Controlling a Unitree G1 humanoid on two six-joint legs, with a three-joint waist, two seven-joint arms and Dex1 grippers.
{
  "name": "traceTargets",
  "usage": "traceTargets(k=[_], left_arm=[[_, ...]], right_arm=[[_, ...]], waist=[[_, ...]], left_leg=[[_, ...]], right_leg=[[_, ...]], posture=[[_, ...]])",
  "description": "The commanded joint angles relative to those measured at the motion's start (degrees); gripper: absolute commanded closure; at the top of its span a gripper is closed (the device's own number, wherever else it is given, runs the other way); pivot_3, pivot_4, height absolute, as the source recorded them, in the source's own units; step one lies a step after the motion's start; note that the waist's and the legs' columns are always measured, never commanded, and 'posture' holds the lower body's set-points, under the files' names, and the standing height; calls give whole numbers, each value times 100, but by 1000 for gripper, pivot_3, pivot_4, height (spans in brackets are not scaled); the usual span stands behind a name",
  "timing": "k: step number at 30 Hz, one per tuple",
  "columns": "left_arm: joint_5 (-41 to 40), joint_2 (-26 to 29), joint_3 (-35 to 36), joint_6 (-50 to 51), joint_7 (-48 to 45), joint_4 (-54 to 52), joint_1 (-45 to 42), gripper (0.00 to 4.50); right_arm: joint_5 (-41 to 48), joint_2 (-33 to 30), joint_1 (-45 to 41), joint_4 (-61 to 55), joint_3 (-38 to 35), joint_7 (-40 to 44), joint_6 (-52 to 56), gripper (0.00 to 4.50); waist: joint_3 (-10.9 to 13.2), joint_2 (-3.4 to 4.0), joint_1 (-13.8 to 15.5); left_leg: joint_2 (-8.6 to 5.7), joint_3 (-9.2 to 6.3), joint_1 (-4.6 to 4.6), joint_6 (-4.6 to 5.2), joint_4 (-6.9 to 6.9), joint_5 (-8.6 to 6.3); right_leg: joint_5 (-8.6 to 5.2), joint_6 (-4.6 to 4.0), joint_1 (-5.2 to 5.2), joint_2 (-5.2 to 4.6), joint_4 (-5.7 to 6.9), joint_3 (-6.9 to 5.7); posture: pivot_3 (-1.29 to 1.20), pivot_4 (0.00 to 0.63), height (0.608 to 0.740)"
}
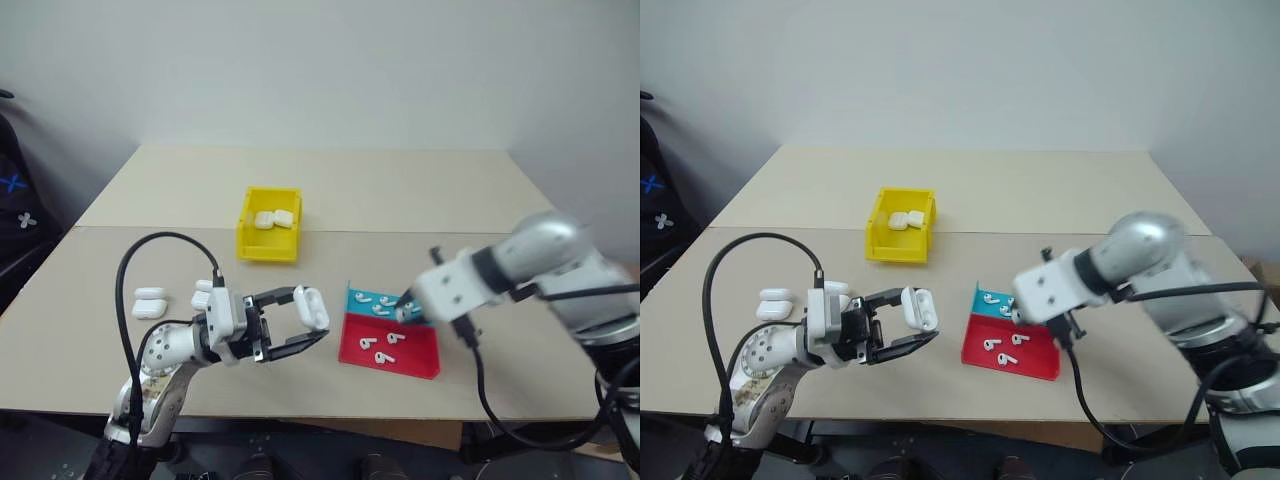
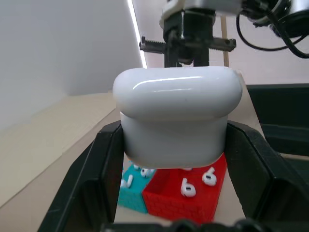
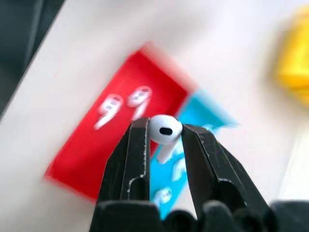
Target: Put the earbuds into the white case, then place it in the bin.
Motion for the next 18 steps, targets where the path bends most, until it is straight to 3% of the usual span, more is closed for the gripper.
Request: traceTargets(k=[1, 10, 18], left_arm=[[-575, 100, 132, 435, -141, -249, -387, 1713], [-797, -9, -40, 933, -394, 27, -1213, 1713], [-919, -188, -10, 1125, -398, -66, -1390, 1713]], right_arm=[[827, 346, -75, -93, -890, -688, 414, 3315], [2095, 1721, 7, -252, -1763, -2245, 487, 3315], [3086, 2137, 5, -187, -2002, -2254, 253, 3315]], waist=[[0, 0, -39], [0, 0, -41], [0, 0, -42]], left_leg=[[0, 0, 1, 0, -1, 0], [-1, -4, -4, 2, -1, 1], [-2, -6, -5, 3, -1, 1]], right_leg=[[-1, 3, 0, 1, 0, 1], [19, 42, 1, 4, 1, 1], [23, 38, 2, 5, 1, -1]], posture=[[0, 150, 740], [0, 150, 740], [0, 150, 740]])
